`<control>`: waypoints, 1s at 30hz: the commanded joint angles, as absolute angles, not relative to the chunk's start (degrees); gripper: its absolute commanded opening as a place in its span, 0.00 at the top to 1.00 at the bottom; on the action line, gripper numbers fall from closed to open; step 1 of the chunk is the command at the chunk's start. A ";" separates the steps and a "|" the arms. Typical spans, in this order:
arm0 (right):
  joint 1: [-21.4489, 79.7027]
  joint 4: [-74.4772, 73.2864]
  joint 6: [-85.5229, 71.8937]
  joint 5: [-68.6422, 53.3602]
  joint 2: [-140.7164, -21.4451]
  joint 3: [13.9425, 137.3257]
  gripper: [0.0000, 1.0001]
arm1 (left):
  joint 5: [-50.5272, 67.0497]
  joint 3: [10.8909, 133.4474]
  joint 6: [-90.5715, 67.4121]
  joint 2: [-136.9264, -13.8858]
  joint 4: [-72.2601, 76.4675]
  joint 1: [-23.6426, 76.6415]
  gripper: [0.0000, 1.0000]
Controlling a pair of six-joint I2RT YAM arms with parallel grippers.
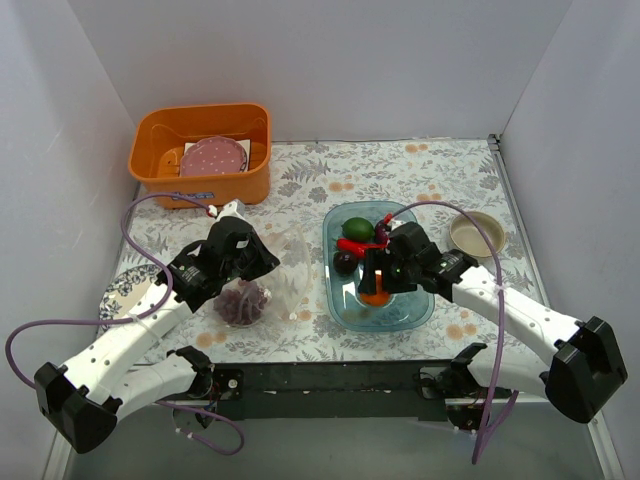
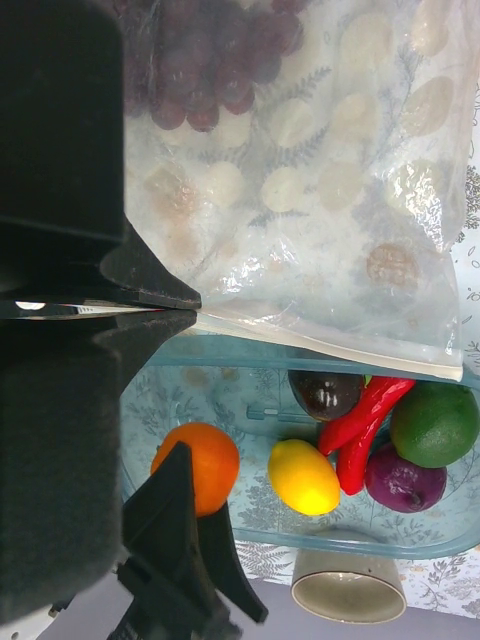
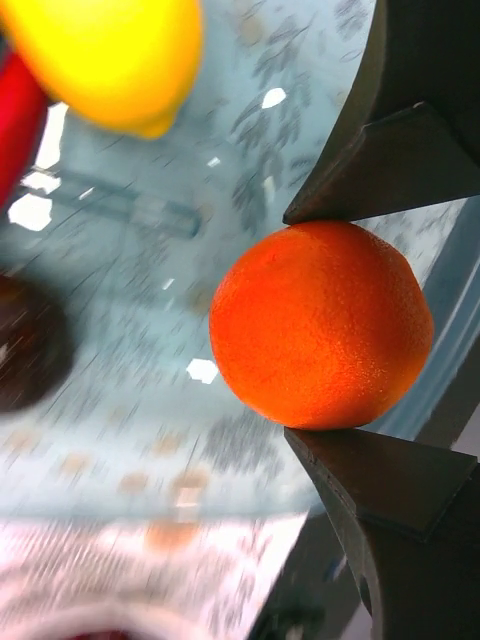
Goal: Place the food in the zip-top bag and seal the zipper
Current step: Pick up the fake fruit from the bin, then place the fake fruit in the zipper food storage bag.
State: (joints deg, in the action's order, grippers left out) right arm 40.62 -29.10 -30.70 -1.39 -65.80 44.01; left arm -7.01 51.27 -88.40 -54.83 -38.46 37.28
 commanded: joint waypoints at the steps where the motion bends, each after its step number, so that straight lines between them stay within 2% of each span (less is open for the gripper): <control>1: 41.13 -20.14 -33.13 -5.18 -62.49 48.78 0.43 | -6.50 51.86 -87.45 -53.70 -39.02 37.44 1.00; 6: 42.01 -6.97 -37.26 -12.30 -66.69 49.92 0.44 | -6.15 51.94 -87.36 -53.53 -39.11 37.44 1.00; 19: 50.35 5.80 -39.20 -15.21 -85.15 60.55 0.43 | -4.48 51.86 -88.59 -51.77 -39.55 37.44 1.00; 22: 51.67 5.02 -38.59 -15.65 -89.29 63.79 0.36 | -4.22 51.86 -88.77 -51.24 -39.55 37.44 1.00; 23: 51.85 4.14 -37.89 -14.95 -89.99 64.42 0.28 | -4.39 51.86 -88.86 -50.98 -39.72 37.35 1.00; 26: 52.29 3.34 -37.18 -15.29 -91.76 65.83 0.17 | -4.92 52.12 -89.30 -50.28 -40.08 37.44 1.00; 28: 52.38 3.34 -37.09 -14.86 -91.50 65.57 0.13 | -5.36 52.29 -89.38 -49.83 -40.34 37.44 1.00; 29: 52.38 3.69 -36.74 -14.68 -91.15 65.31 0.03 | -5.54 52.29 -89.47 -49.75 -40.43 37.35 1.00; 30: 52.38 3.87 -36.65 -14.50 -90.45 65.13 0.02 | -5.80 52.47 -89.56 -49.75 -40.69 37.35 1.00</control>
